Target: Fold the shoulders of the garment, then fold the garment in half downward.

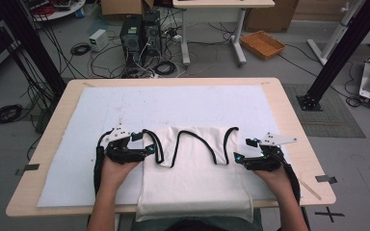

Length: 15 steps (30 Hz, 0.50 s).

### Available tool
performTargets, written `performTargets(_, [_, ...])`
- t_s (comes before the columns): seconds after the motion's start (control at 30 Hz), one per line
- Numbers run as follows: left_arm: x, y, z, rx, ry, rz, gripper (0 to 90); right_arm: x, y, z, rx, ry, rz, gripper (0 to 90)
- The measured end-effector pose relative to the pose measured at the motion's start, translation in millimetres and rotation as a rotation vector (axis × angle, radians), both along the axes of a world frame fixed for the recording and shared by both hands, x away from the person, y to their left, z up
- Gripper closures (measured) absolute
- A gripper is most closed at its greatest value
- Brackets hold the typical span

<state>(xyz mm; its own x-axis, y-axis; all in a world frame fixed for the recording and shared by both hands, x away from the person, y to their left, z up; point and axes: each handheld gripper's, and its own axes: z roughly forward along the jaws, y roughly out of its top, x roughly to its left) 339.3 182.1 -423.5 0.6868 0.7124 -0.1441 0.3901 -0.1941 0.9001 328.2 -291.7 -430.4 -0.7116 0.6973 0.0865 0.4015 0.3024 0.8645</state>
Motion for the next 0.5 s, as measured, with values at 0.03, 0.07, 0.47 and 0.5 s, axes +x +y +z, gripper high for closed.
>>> performTargets(0.03, [0.8,0.5,-0.8,0.003,0.004,0.004,27.9,0.8,-2.1,0.2,0.001,0.002,-0.008,21.7])
performTargets(0.07, [0.8,0.5,-0.8,0.003,0.004,0.004,28.0,0.8,-2.1,0.2,0.001,0.002,-0.008,21.7])
performTargets(0.47, [37.5,8.3,-10.7,0.068,0.091,0.086,27.9,48.1,-17.3,8.3,0.015,0.062,-0.132,21.7])
performTargets(0.5, [42.2,8.9,-10.4,0.077,0.100,0.090,28.0,53.4,-17.7,9.3,0.025,0.071,-0.134,21.8])
